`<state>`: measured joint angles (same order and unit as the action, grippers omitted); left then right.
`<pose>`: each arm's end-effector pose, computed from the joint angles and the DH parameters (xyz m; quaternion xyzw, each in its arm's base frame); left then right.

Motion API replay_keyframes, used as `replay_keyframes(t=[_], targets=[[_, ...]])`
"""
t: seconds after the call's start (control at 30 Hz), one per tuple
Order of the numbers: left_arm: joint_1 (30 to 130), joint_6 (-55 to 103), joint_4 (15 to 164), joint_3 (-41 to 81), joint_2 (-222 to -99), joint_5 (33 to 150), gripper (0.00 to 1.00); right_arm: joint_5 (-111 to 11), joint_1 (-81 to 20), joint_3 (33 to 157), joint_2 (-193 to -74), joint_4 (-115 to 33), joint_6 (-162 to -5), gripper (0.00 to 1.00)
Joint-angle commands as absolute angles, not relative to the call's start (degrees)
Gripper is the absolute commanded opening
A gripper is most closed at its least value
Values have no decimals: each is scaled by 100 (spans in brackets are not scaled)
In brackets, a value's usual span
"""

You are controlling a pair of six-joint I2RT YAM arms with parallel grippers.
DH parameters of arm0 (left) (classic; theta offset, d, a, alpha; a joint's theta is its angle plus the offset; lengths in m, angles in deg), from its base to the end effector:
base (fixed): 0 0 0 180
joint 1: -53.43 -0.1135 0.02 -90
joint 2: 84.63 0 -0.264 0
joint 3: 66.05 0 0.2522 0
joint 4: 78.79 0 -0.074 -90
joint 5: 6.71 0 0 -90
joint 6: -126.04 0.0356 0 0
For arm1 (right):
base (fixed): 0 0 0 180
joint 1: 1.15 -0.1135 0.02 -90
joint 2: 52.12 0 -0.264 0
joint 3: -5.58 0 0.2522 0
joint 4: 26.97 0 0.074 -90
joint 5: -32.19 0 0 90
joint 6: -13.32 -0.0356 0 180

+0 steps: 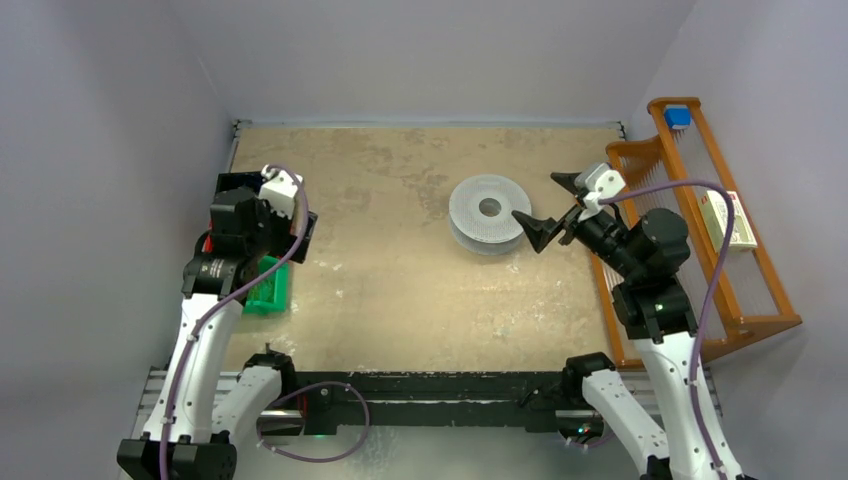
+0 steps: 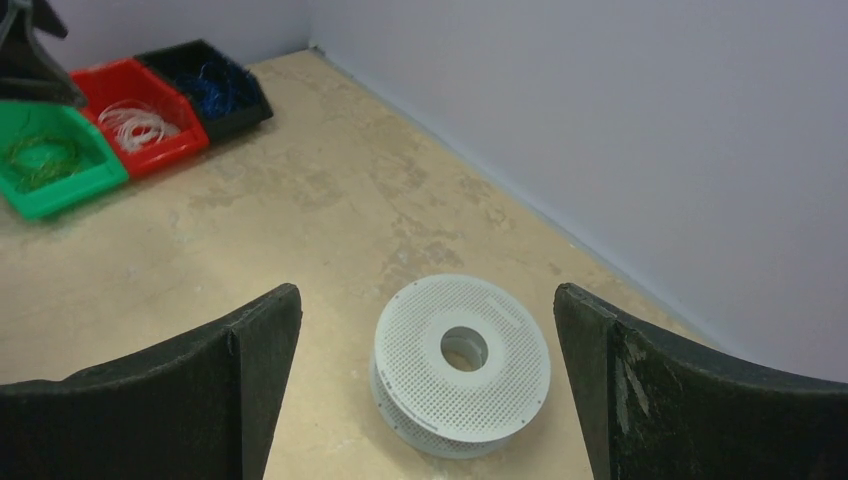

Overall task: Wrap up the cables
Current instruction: Pick up the cable from the storage box.

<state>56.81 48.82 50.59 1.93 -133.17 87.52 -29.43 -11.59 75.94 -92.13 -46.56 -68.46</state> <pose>0.1763 -0.0130 0.3386 0.1403 0.8593 0.0082 0.4917 0.1335 0.0418 0.4303 -0.2866 0.5794 0.1708 0.7436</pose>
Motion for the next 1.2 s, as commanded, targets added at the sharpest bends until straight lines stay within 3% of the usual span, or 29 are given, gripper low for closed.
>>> replay_keyframes(t=[0.0,0.3,0.53,0.87,1.17], targets=[[5652,5631,4276,779,-13510,8288,99,-1763,-1144,7362,-9275,-4725,-5992,99],[5651,5857,3088,976,-13713,7472,99,-1459,-1143,7187,-9349,-4794,-5646,99],[5651,5936,3393,417,-13477,6701,99,-1852,-1146,6899,-9472,-4491,-5612,99],[5581,5750,4061,389,-14407,7597,99,-1948,-1143,6932,-9560,-4297,-5855,99],[4501,5864,4007,807,-15375,8667,93,-3380,-1143,7715,-10491,-5136,-6277,99]])
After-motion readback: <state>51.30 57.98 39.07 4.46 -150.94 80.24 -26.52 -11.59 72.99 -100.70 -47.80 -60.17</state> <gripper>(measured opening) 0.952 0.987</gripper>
